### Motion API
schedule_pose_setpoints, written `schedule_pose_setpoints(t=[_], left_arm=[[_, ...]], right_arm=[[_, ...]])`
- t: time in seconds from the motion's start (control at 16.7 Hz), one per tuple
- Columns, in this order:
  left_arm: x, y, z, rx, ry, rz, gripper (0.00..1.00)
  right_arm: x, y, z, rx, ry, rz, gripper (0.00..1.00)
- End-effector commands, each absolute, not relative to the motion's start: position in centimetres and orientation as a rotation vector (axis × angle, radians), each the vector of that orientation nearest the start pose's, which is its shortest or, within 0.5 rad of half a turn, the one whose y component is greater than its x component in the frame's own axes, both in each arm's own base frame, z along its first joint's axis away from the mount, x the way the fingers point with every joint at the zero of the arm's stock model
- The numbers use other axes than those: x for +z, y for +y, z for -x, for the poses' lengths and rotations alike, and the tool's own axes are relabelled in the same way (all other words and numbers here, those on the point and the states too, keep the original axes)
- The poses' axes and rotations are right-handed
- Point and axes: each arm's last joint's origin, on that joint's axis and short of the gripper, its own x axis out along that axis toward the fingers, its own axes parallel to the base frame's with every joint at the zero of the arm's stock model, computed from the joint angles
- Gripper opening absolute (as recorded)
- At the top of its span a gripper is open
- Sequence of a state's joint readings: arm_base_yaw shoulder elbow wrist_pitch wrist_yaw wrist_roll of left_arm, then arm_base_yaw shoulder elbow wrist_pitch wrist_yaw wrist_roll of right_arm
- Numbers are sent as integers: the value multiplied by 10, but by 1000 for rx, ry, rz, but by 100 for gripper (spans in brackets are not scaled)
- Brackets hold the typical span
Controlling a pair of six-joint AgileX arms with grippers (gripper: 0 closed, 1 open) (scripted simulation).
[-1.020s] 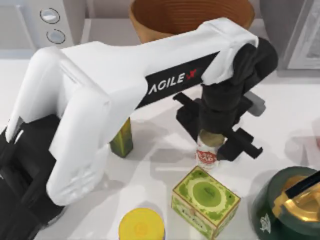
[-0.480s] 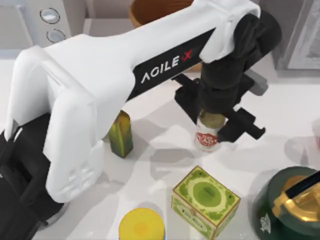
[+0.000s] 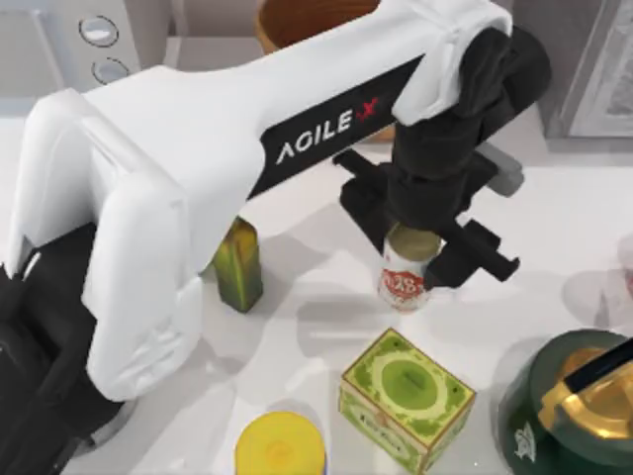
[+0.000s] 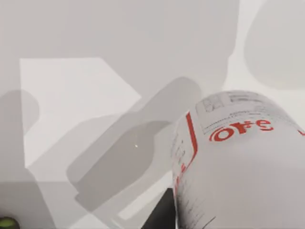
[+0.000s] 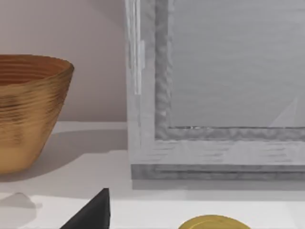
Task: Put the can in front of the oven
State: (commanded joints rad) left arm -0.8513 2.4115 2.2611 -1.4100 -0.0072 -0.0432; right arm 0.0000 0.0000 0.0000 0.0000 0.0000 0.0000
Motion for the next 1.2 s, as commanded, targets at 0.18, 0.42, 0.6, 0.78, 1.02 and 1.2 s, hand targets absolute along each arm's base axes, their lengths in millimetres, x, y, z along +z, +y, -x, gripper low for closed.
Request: schedule_pose_setpoints(t=[0.18,0.42,0.6,0.78,1.02,1.2], left_arm=[[225,-315,-348,-527,1399,-580,0],[268,-207,-406,-316,1301,-449,0],[274,-100,-435,-146,1323,-336,0],[257,1,-440,-34,1407,-207,0],[217,80,-426,-7,1538,-53,0],[207,92,-421,-15,1570,-17,0]], right_arm=[[160,-1,-106,0,0,0,100],[160,-1,-106,0,0,0,100],[160,-1,-106,0,0,0,100],[160,-1,-106,0,0,0,100],[160,-1,-106,0,0,0,100],[160,-1,-106,0,0,0,100]])
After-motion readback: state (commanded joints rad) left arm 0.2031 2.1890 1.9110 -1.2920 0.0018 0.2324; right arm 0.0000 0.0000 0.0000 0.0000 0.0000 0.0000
